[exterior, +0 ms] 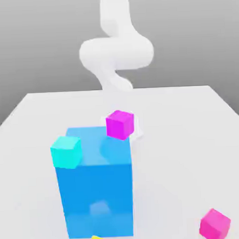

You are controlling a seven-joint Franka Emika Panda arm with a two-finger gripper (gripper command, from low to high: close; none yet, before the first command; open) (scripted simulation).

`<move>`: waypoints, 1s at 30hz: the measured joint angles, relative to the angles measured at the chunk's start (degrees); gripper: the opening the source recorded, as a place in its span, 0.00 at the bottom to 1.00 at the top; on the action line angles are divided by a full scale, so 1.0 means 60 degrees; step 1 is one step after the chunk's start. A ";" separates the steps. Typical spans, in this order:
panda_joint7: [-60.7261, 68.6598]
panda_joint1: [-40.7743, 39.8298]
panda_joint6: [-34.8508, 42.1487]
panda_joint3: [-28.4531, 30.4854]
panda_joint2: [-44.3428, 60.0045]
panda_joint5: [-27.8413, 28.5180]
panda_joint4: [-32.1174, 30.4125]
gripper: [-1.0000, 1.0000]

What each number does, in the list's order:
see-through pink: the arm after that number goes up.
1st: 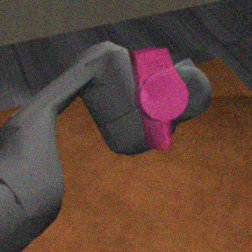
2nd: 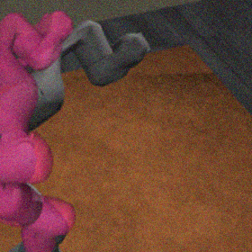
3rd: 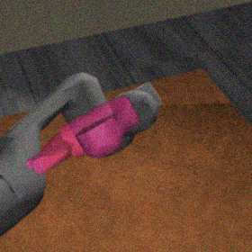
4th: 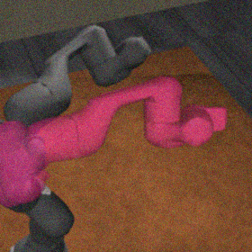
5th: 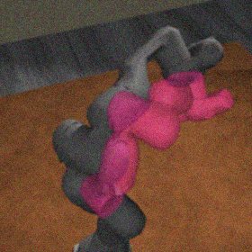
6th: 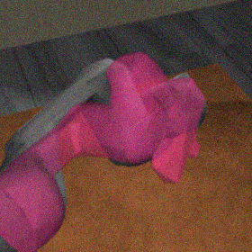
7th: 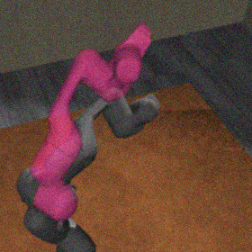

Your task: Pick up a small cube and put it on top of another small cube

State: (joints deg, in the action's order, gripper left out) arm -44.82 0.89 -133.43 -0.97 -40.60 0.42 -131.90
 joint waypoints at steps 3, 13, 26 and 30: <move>0.0207 0.0186 -0.0343 -0.0206 0.1090 0.0094 -0.0024 0.50; 0.0812 0.0771 -0.1436 -0.0894 0.4556 0.0467 -0.0101 0.50; 0.1467 0.1747 -0.2841 -0.1567 0.9068 0.1133 -0.0198 0.50; 0.1470 0.2050 -0.3501 -0.1543 1.0457 0.1439 -0.0109 0.50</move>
State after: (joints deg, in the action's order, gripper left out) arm -36.00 13.19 -154.43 -10.22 22.14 9.06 -132.55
